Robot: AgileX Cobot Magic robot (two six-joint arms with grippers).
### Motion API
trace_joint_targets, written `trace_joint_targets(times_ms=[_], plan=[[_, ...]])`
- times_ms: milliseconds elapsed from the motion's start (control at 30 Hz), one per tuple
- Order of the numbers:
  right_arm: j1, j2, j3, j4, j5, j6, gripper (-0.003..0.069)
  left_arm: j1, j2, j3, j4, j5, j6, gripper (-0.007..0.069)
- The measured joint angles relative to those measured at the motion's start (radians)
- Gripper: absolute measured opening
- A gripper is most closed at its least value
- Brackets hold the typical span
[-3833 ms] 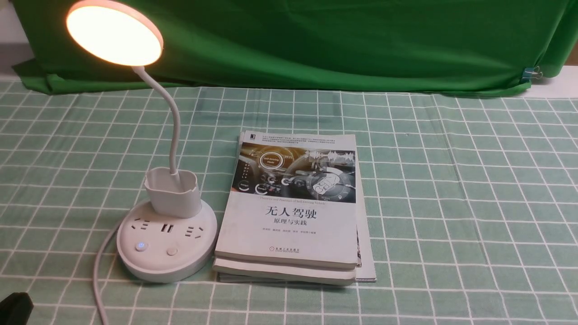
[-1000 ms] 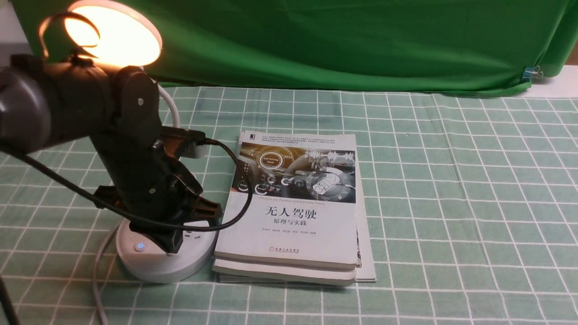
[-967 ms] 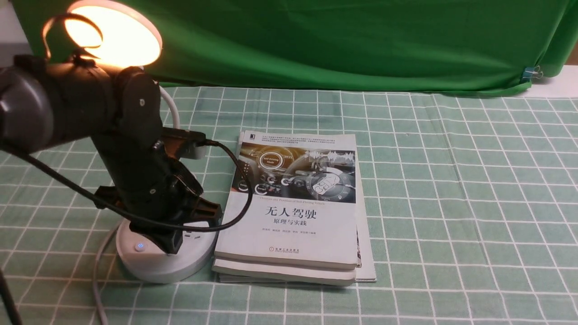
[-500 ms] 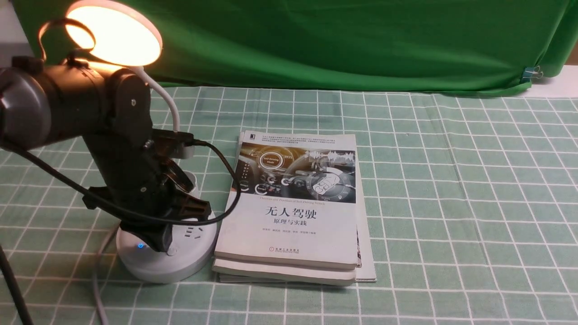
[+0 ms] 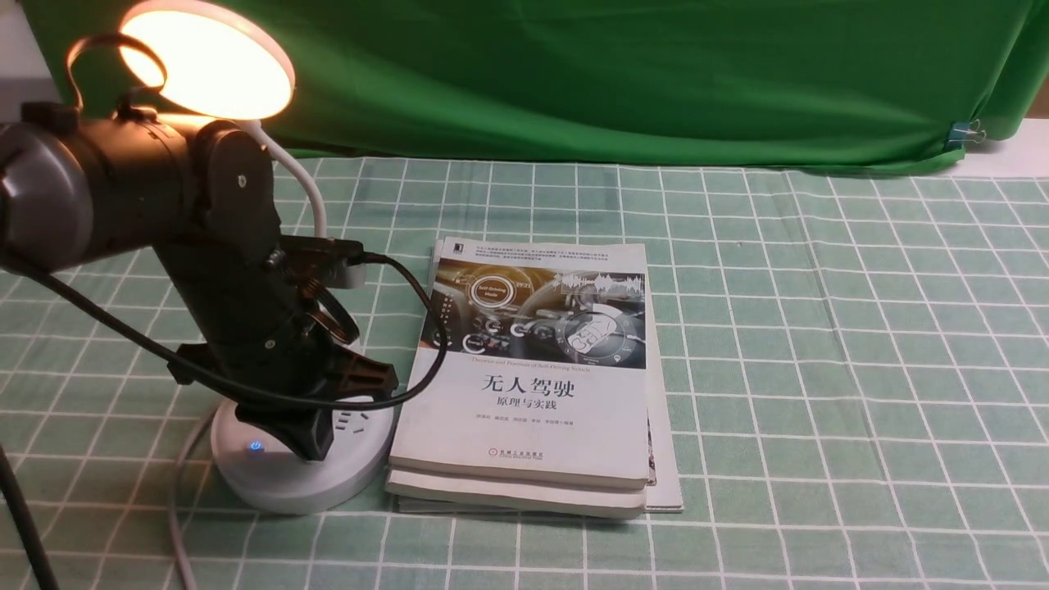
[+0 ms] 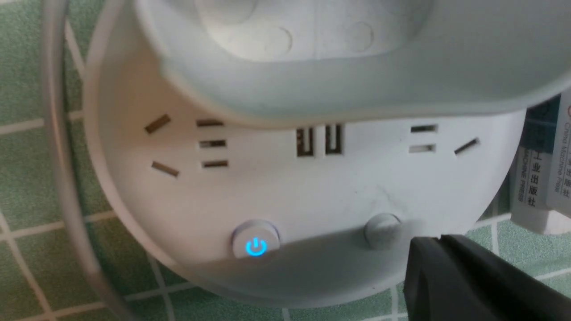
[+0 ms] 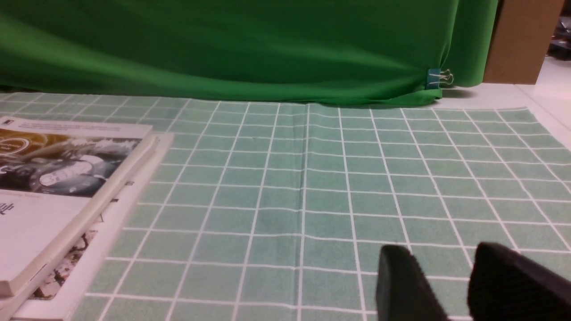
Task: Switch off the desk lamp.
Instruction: Use the left arm to press the button switch on the lamp holder
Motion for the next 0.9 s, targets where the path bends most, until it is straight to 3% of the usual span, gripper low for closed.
trace_joint_targets(times_ms=[467,900], plan=[[0.000,0.000,0.000,0.000,0.000,0.000,0.0242,-0.002,0.057,-0.007,-0.001,-0.002,0.000,0.0000],[0.000,0.000,0.000,0.000,0.000,0.000,0.0242,-0.002,-0.074,-0.005,0.027,-0.007,-0.001,0.0000]])
